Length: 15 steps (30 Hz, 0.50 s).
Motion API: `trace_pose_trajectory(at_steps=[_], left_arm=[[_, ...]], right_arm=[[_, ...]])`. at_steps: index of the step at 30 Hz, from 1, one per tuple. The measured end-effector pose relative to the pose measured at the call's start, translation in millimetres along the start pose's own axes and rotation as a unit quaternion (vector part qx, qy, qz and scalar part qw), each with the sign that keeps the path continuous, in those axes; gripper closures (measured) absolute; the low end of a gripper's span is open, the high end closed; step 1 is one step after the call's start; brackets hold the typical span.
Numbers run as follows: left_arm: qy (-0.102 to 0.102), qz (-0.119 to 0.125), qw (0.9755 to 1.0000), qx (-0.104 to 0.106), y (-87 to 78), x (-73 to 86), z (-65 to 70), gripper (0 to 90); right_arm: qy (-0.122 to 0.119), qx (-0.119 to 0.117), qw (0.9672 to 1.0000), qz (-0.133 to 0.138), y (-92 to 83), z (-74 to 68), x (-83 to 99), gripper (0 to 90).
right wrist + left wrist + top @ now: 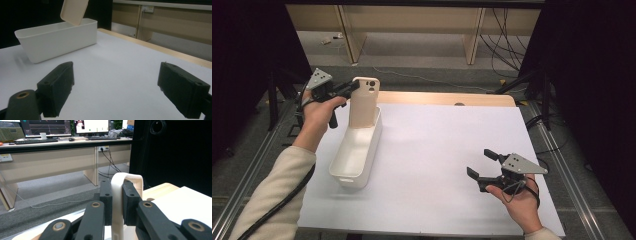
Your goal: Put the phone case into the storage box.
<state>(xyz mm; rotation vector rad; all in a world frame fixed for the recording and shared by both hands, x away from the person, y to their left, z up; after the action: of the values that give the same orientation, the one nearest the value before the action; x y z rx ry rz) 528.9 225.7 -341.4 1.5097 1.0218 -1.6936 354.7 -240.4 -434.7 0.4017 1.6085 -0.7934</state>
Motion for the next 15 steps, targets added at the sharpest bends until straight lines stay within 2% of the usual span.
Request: trace_pose_trajectory(at_steps=[6, 7, 11, 12, 15], left_arm=[[-0.002, -0.002, 1.0000, 0.000, 2.4, 0.6, -0.9, 81.0], [-0.002, 0.000, 1.0000, 0.000, 2.7, 0.3, -1.1, 81.0], [-0.002, -0.003, 1.0000, 0.000, 4.1, 0.7, -2.0, 81.0], [-0.002, -0.003, 1.0000, 0.000, 4.5, 1.0, -2.3, 81.0], [-0.002, -0.004, 1.0000, 0.000, 6.0, 1.8, -3.1, 81.0]], right_arm=[[-0.002, 0.000, 1.0000, 0.001, -0.1, 0.2, 0.0, 15.1], [0.003, -0.005, 0.9999, -0.012, -1.6, -0.6, -0.3, 15.1], [-0.006, -0.003, 1.0000, 0.001, 1.1, 1.0, 0.4, 15.1], [0.002, -0.008, 1.0000, -0.002, 1.2, -0.4, 1.0, 15.1], [0.001, -0.004, 1.0000, -0.004, 0.6, -0.4, 0.6, 15.1]])
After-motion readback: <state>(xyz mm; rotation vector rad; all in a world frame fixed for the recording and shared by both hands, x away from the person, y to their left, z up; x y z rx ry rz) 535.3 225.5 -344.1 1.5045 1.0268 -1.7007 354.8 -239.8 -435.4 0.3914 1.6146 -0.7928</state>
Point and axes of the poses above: each handheld gripper's, and its own axes: y roughly forward along the jaws, x roughly out of its underside, z roughly to its right, the point moved 3 cm from there along y, roughly forward along the jaws, and after that the axes turned 2 degrees about -x, right-handed, at the moved point
